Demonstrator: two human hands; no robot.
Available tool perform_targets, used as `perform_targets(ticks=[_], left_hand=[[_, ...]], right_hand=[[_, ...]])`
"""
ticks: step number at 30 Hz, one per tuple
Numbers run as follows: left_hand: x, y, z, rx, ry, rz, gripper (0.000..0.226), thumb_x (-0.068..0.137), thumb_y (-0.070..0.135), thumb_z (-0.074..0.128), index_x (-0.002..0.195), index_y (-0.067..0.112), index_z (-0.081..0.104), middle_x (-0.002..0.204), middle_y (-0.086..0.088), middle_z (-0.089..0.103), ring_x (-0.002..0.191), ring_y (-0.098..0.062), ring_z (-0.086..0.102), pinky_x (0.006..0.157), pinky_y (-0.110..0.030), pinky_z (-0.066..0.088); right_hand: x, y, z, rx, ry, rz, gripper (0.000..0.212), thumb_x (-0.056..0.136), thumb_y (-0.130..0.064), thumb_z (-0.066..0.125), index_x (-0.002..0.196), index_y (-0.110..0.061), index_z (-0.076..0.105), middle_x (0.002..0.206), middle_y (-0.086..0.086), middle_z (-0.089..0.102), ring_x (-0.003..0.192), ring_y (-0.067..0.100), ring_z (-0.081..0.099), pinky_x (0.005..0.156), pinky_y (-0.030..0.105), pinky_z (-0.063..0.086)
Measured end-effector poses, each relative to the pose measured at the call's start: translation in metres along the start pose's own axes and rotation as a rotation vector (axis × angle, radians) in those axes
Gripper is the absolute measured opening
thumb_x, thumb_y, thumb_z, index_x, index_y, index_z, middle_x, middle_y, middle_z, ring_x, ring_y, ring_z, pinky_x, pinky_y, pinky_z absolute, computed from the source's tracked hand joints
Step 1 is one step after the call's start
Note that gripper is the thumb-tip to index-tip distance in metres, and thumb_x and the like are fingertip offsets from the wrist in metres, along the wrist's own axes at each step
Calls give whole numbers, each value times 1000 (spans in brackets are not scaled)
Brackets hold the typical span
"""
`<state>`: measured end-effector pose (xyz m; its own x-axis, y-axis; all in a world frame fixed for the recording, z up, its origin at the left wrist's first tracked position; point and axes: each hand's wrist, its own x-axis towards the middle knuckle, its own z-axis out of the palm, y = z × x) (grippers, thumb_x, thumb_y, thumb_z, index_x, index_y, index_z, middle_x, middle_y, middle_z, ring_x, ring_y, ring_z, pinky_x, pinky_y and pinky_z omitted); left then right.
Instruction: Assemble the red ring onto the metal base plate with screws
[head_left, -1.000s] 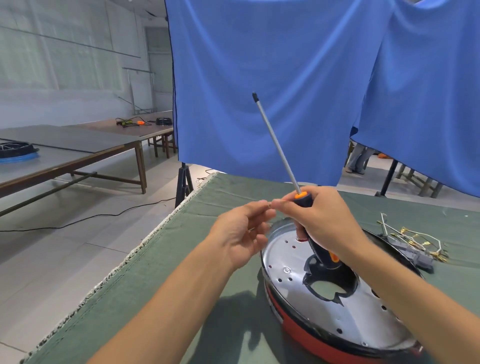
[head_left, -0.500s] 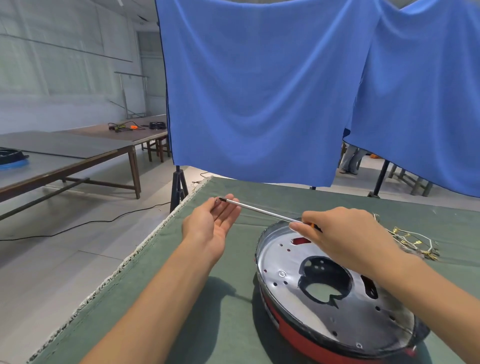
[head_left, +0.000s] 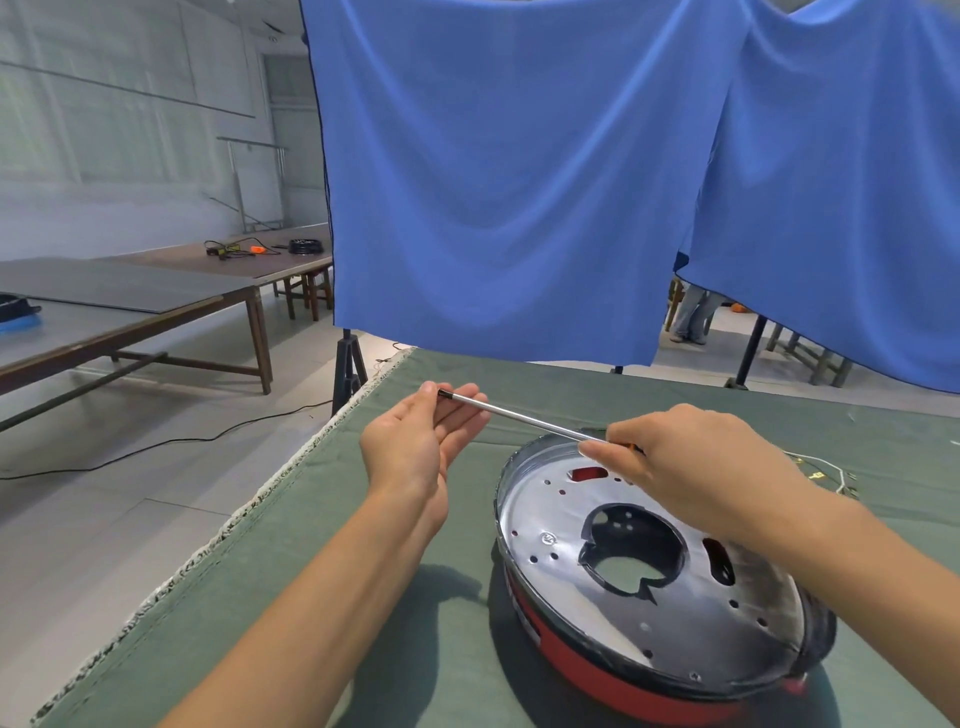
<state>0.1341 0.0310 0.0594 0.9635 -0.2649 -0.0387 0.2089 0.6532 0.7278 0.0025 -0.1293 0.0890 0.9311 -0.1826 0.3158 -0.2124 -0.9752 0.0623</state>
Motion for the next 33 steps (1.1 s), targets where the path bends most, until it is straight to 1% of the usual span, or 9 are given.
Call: perform_targets(ticks=[3,6,12,16,20,23,26,29,33], left_hand=[[-5,-7,0,35,-9,4,27,99,8,47,76,-1,57,65,-14,71,59,-23,71,55,-30,59],[-6,-16,-1,113,-10,-5,27,99,8,47,75,0,57,63,-13,71,56,-20,70,53,-28,59],[-2,-24,-7,409,-29,-45,31,100,20,45,79,8,63,63,-1,72,75,-14,65,72,-30,49],[6,-24,-16,700,30,-169,34,98,39,44,93,10,59,79,-4,61,70,-17,51,63,-29,40],[-6,-29,-24,1249,-229,-418,37,87,49,56,84,12,52,69,-4,52,52,-15,47,52,-21,39],[-11,-28,-12,1451,-357,-465,17,85,27,53,82,11,55,72,-7,54,58,-20,54,56,-27,51],[-9,-20,0,1337,-361,-505,10,84,16,45,82,9,53,69,-11,55,54,-25,57,69,-42,57],[-9,-16,1,1048,-316,-500,12,85,20,56,89,9,54,72,-9,55,46,-21,55,66,-46,57],[-12,-10,3,662,-339,-460,39,79,43,67,103,12,70,103,-13,71,82,-27,67,76,-39,58]], right_hand=[[-1,7,-2,166,-162,63,54,88,-68,31,53,-33,53,47,-20,53,44,3,45,49,25,34],[-3,14,5,263,-242,92,59,87,-67,35,60,-21,59,44,-18,51,41,3,45,50,27,37],[-12,21,17,279,-221,129,62,86,-70,34,61,-18,59,46,-16,53,44,1,47,50,27,37],[-18,26,22,304,-185,169,61,87,-68,35,62,-18,59,44,-10,52,42,4,46,53,29,38],[-22,30,21,331,-147,207,59,88,-65,39,63,-16,61,40,-9,50,44,8,47,53,29,40],[-23,30,20,352,-130,220,59,90,-64,39,63,-16,61,40,-14,50,39,4,44,50,28,37],[-24,32,19,374,-93,222,59,89,-65,38,62,-17,61,42,-16,51,42,4,46,50,28,37],[-28,35,15,401,-54,207,59,88,-65,37,62,-17,60,46,-18,54,45,3,49,50,28,37],[-32,37,8,407,10,191,58,87,-66,36,59,-20,57,47,-9,54,47,5,50,51,29,38]])
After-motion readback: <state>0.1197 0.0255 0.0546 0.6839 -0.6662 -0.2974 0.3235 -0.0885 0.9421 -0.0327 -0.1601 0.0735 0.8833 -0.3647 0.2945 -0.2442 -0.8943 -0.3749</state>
